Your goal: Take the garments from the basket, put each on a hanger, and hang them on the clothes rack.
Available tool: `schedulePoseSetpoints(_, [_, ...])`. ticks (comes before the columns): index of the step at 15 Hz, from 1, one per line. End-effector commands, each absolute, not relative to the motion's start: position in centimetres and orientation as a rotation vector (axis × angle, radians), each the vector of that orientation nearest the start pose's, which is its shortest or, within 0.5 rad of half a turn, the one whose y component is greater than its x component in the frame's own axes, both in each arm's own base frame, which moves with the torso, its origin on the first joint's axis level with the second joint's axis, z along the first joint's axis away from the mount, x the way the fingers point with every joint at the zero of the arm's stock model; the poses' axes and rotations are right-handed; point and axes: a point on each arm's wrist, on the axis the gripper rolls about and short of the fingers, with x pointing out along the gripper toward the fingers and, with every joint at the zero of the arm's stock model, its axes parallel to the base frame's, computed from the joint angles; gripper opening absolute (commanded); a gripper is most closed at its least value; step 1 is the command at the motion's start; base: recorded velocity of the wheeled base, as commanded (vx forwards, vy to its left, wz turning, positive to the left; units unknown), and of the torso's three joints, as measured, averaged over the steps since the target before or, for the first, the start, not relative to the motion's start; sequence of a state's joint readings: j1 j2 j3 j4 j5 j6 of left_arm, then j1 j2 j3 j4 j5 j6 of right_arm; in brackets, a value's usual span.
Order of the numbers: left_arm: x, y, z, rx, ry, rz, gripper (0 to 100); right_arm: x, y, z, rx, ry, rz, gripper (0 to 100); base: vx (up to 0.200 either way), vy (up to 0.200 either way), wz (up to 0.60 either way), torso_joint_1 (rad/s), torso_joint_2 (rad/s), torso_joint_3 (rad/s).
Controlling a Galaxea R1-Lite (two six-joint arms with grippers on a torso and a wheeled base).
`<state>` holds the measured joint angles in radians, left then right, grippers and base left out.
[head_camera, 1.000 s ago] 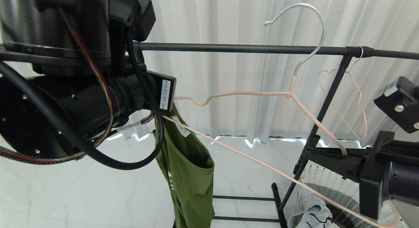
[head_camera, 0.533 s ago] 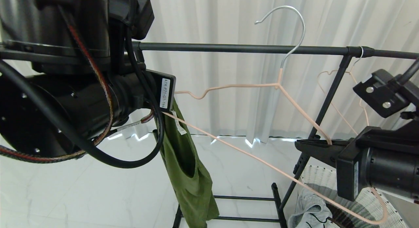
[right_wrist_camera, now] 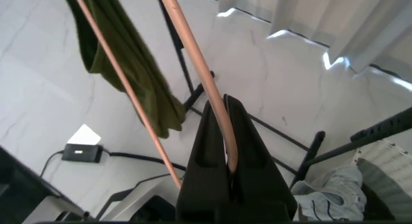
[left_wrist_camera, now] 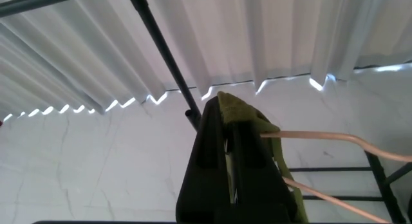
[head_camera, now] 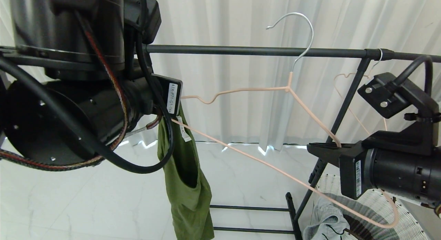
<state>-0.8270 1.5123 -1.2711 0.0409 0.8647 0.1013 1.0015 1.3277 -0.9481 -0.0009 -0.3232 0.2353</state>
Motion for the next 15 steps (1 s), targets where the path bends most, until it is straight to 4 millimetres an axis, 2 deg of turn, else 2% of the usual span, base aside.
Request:
schedulePoseSetpoints(1, [19.2,-18.3,30.1,0.324,0.199,0.031,0,12.4,17.6,25.7,-0.016,0.384,0.607,0,0.0,0.0,0.0,0.0,0.0,0.0])
schedulePoseSetpoints(6, [19.7,-19.1,29.6,0.346,0.205,0.079,0,12.9,17.7,25.5,-0.002,0.385,0.542,0,0.0,0.0,0.0,0.0,0.0,0.0])
schedulePoseSetpoints(11, [19.0,-20.2,29.5,0.344,0.199,0.033,0,13.5,18.5,25.7,0.033,0.344,0.545,0,0.0,0.0,0.0,0.0,0.0,0.0])
schedulePoseSetpoints(15, [19.5,-21.4,30.5,0.283,0.174,0.025,0,13.3,19.1,25.4,0.024,0.349,0.565,0,0.0,0.0,0.0,0.0,0.0,0.0])
